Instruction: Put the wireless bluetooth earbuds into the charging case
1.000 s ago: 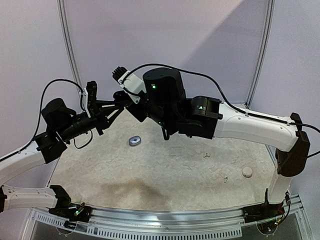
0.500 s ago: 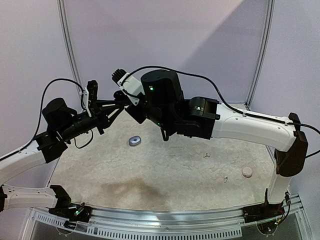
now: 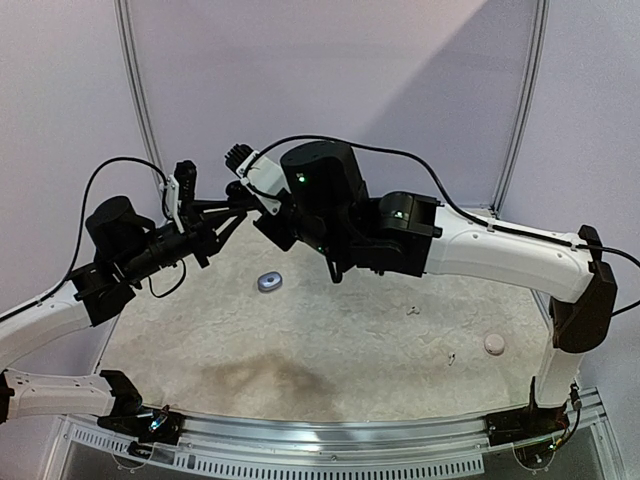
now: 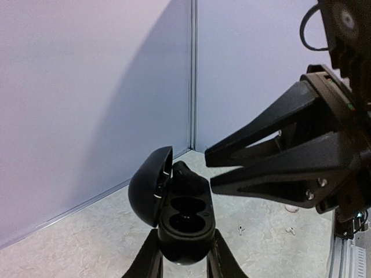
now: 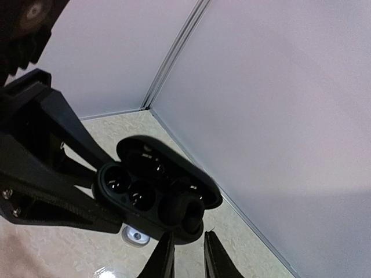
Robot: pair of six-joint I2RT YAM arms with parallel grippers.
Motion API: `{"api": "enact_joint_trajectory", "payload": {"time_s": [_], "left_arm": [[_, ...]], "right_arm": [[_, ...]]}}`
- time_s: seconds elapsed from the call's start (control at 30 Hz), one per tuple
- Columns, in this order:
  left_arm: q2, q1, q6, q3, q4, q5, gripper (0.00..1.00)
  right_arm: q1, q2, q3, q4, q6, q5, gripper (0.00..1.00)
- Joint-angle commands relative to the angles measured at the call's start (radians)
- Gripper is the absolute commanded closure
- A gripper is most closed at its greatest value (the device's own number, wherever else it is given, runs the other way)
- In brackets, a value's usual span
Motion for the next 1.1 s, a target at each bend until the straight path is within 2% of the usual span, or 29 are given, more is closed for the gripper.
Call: {"api": "enact_joint_trajectory", "payload": {"time_s": [0.0, 0.13, 0.33, 0.47, 0.6, 0.77, 0.93, 1.07], "left_arm": [[-0.012, -0.01, -0.002, 0.022, 0.045, 0.001, 1.0], [-0.014, -0.01, 0.02, 0.016, 0.029, 0.003, 1.0], [-0.019, -0.01, 0.144, -0.013, 0.038, 0.142, 1.0], [-0.012, -0.008, 0.169, -0.003, 0.033, 0.262, 1.0], [0.005, -0.008, 0.134, 0.009, 0.033, 0.393, 1.0], [0.035, -0.01, 0.125, 0.039, 0.001, 0.531, 1.0], [0.048, -0.015, 0.109, 0.059, -0.026, 0.597, 1.0], [0.048, -0.022, 0.11, 0.059, -0.036, 0.611, 1.0]], "right_arm": [[0.006, -0.035, -0.014, -0.078, 0.003, -0.009, 0.81], [-0.001, -0.095, -0.025, -0.078, 0.025, -0.033, 0.81], [-0.067, -0.24, -0.104, -0.101, 0.173, -0.342, 0.72], [-0.094, -0.313, -0.142, -0.161, 0.219, -0.504, 0.53], [-0.098, -0.346, -0.146, -0.246, 0.23, -0.544, 0.3], [-0.098, -0.317, -0.125, -0.291, 0.221, -0.584, 0.12], [-0.098, -0.266, -0.089, -0.313, 0.199, -0.666, 0.12], [-0.097, -0.26, -0.096, -0.305, 0.215, -0.685, 0.22]]}}
